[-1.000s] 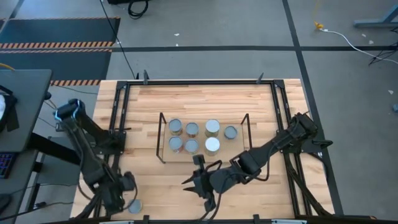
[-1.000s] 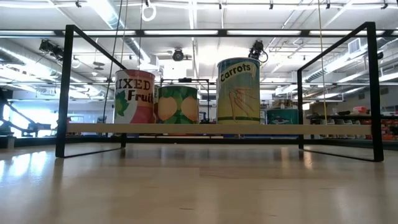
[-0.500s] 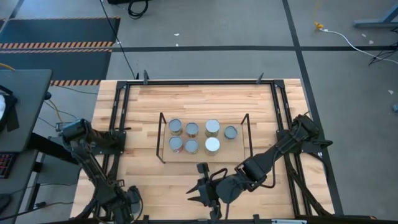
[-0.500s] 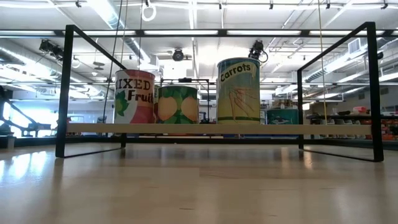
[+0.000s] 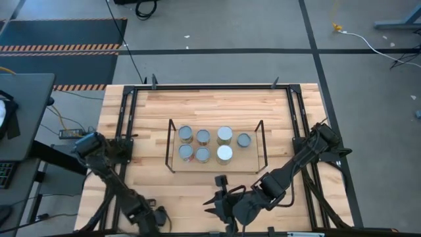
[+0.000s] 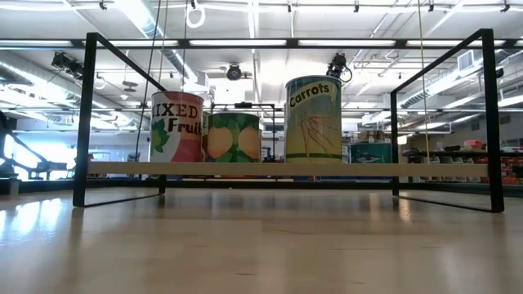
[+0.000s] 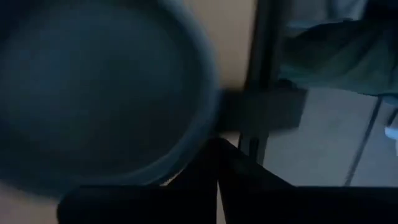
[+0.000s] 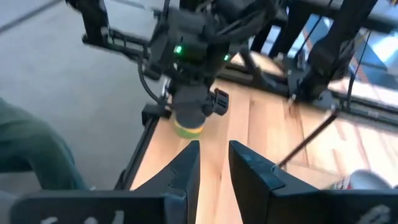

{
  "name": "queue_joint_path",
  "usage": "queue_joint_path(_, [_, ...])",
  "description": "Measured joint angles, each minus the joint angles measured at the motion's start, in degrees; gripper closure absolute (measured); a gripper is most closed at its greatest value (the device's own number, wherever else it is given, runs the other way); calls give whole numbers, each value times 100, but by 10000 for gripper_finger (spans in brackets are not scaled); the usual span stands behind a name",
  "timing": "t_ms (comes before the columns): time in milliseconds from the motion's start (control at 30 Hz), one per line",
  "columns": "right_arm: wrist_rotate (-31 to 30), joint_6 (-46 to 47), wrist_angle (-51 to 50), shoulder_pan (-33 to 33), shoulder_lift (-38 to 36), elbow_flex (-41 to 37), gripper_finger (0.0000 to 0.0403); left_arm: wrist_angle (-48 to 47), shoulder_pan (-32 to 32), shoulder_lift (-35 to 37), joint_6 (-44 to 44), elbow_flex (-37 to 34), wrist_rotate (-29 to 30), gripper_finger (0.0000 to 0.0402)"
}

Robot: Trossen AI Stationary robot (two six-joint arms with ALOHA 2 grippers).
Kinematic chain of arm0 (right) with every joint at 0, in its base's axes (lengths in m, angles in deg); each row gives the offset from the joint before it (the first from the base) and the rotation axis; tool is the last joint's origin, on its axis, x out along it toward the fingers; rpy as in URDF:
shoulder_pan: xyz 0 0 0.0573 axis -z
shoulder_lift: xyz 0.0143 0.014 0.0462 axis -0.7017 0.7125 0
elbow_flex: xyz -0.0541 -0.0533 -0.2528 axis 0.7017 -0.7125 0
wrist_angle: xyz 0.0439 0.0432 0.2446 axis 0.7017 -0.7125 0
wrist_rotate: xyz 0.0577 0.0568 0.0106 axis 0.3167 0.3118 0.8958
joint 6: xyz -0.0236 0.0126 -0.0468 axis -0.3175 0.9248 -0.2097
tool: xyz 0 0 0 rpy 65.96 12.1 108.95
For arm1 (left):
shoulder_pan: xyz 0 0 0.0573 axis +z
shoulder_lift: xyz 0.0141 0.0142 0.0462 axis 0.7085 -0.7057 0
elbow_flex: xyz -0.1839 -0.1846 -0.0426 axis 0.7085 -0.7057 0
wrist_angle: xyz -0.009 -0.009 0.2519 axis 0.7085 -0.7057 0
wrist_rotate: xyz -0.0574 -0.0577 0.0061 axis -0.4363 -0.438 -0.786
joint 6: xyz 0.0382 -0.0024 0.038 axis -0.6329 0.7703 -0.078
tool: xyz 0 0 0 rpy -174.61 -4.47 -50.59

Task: Pick and place cans onto a shelf
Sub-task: Put the yellow can on the shelf aligned with the blue tuna can

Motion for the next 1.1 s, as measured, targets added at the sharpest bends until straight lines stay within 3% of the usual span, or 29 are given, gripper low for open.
queue_joint_path(133, [1, 256, -138, -29, 0, -365, 311, 208, 550, -151, -1205, -13, -130, 396])
queue_joint_path(233, [2, 367, -133, -33, 0, -743, 305, 299, 1010, -232, -1862, -43, -1519, 396])
queue_joint_path(400, [5, 368, 223, -24, 7, -1321, 284, 237, 1304, -238, -2432, -49, -1625, 397])
queue_joint_path(433, [3, 368, 323, -4, 7, -1398, 280, 470, 1339, -204, -2466, -30, -869, 397])
queue_joint_path(467, [4, 366, 386, 13, 7, -1456, 277, 731, 1358, -174, -2507, 52, 454, 397])
queue_joint_path(533, [5, 358, 376, 65, 7, -1485, 272, 655, 1457, -154, -2403, 34, 949, 397])
queue_joint_path(667, [-1, 339, 465, 141, 4, -1478, 269, 374, 1321, 68, -2283, 1, 588, 397])
queue_joint_path(900, [3, 506, 145, 83, -15, -1472, 267, -233, 1199, 687, -2023, -14, 997, 397])
queue_joint_path(1000, [93, 1098, -475, -8, -146, -1472, 264, -326, 1052, 1064, -1918, -12, 1020, 397])
queue_joint_path(1100, [294, 2105, -1393, -96, -386, -1472, 255, -345, 944, 1444, -1864, -6, 1421, 397])
